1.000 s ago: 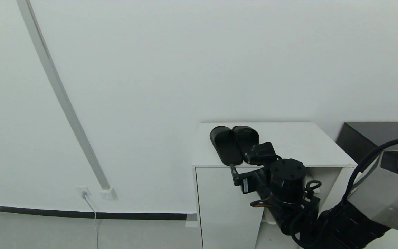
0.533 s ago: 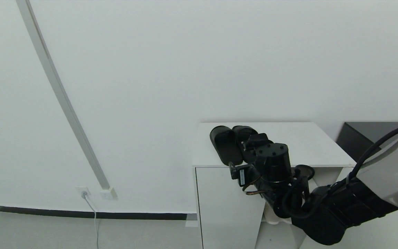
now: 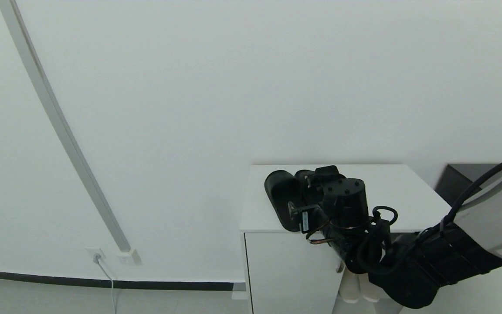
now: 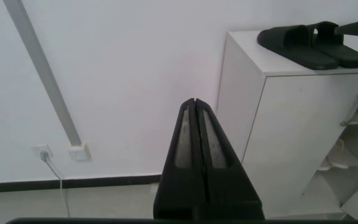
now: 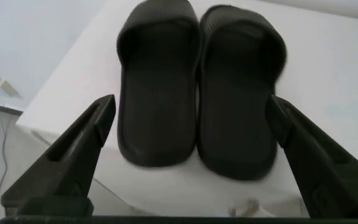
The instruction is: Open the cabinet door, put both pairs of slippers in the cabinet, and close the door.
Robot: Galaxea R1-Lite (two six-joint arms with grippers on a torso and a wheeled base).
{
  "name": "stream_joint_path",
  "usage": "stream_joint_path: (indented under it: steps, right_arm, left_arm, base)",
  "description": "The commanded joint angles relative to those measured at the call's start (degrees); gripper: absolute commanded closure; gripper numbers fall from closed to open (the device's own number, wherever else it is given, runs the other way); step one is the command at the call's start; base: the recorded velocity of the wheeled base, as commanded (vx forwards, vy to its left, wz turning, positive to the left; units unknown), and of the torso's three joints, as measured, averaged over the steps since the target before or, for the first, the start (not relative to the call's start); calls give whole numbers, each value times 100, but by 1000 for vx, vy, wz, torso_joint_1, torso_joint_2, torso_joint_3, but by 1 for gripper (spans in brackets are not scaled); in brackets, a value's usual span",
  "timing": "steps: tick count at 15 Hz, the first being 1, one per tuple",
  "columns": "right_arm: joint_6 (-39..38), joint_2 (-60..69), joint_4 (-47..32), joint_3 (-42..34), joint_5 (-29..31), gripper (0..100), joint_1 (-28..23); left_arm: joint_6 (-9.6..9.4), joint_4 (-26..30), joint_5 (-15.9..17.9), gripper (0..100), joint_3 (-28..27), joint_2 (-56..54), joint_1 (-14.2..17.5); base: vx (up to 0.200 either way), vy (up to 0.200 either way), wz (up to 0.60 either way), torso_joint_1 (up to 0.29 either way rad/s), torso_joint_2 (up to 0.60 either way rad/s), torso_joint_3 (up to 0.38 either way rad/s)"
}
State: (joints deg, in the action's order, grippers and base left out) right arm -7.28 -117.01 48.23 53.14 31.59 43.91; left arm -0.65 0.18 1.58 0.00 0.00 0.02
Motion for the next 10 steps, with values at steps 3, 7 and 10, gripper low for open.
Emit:
stream_joint_path:
  steps: [3, 7, 10]
  right_arm:
    - [7, -42, -15, -5, -47, 0, -14]
    - [-2, -270, 20, -5, -399, 0, -23]
    - [33, -613, 134, 250, -891, 0, -207]
  left_arm:
    - [-6, -1, 0, 100, 0, 0, 6]
    - [3, -1, 0, 100, 0, 0, 6]
    - [3, -1, 0, 100, 0, 9, 6]
  base:
    - [67, 0, 0, 1, 1, 1]
    - [0, 0, 0, 0, 0, 0]
    - [0, 0, 0, 0, 0, 0]
